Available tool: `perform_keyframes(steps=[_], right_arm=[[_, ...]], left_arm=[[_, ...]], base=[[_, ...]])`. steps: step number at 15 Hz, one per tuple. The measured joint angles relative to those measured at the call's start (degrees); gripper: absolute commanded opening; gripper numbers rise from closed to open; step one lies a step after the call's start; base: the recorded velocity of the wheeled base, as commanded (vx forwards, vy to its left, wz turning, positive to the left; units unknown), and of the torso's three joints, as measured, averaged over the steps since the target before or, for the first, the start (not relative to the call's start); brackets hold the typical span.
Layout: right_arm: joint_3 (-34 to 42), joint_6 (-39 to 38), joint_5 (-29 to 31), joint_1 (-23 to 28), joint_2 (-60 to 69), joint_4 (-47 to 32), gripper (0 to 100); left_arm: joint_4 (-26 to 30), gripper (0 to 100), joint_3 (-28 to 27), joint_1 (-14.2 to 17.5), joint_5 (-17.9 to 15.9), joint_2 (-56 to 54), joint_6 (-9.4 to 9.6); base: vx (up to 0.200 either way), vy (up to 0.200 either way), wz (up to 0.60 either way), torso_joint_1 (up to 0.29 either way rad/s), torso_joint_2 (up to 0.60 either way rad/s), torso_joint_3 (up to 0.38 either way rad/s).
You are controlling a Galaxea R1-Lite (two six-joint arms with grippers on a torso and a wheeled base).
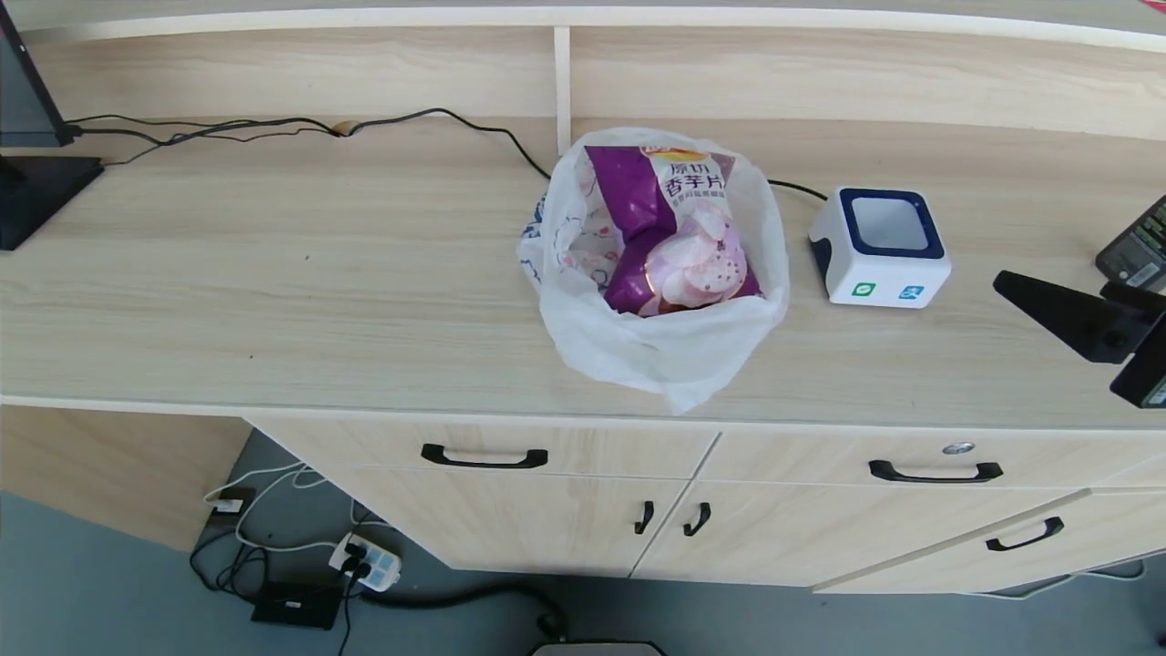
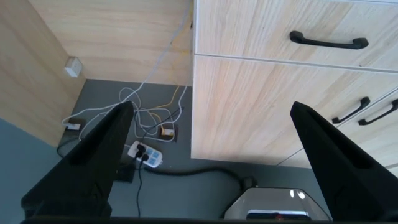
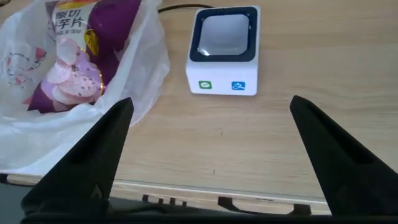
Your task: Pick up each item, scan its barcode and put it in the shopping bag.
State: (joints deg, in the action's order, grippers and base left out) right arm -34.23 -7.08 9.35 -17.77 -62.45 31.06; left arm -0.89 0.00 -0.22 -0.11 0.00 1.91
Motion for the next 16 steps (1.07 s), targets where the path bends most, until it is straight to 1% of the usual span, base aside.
perform_keyframes(steps=[1,2,3,6,9,11,12,13,15,16], right_arm=[[0.0,-0.2,-2.1,3.9,-0.1,0.0,100],[0.0,-0.2,-3.9,6.7,-0.3,0.0,100],[0.1,0.0,-4.4,8.2,-0.4,0.1,100],[0.4,1.4,-4.5,9.5,0.3,0.2,100],[1.9,0.8,-4.6,9.8,1.0,0.1,100],[2.3,0.0,-6.5,9.9,1.1,0.1,100],[2.4,-0.3,-7.9,10.2,1.1,0.1,100],[2.5,-0.3,-11.6,11.2,1.1,0.2,100],[3.1,-0.2,-18.0,15.0,0.7,1.3,100],[3.8,-0.2,-21.7,17.2,0.3,3.1,100]], left_arm=[[0.0,100,0.0,0.0,0.0,0.0,0.0],[-0.1,100,0.0,0.1,0.0,0.0,0.0],[-0.1,100,0.0,0.1,0.0,0.0,0.02],[-0.1,100,0.0,0.0,0.0,0.0,0.02],[-0.1,100,0.0,0.0,0.0,0.0,0.0],[-0.1,100,0.0,0.1,0.0,0.0,0.0],[0.0,100,0.0,0.1,0.0,0.0,0.02],[-0.1,100,0.0,0.1,0.0,0.0,0.02],[-0.1,100,0.0,0.1,0.0,0.0,0.0],[-0.1,100,0.0,0.0,0.0,0.0,0.05]], base=[[0.0,-0.2,0.0,0.022,0.02,-0.002],[0.0,-0.2,0.0,0.017,0.01,0.002],[0.0,-0.2,0.0,0.002,0.0,0.007],[0.0,-0.2,0.0,0.006,0.0,0.002],[0.0,-0.2,0.0,0.002,0.0,0.001],[0.0,-0.2,0.0,0.005,0.0,-0.005],[0.0,-0.2,0.0,-0.002,0.0,-0.002],[0.0,-0.2,0.0,0.002,0.0,-0.007],[0.0,-0.2,0.0,0.005,0.0,0.007],[0.0,0.0,0.0,0.0,0.0,0.0]])
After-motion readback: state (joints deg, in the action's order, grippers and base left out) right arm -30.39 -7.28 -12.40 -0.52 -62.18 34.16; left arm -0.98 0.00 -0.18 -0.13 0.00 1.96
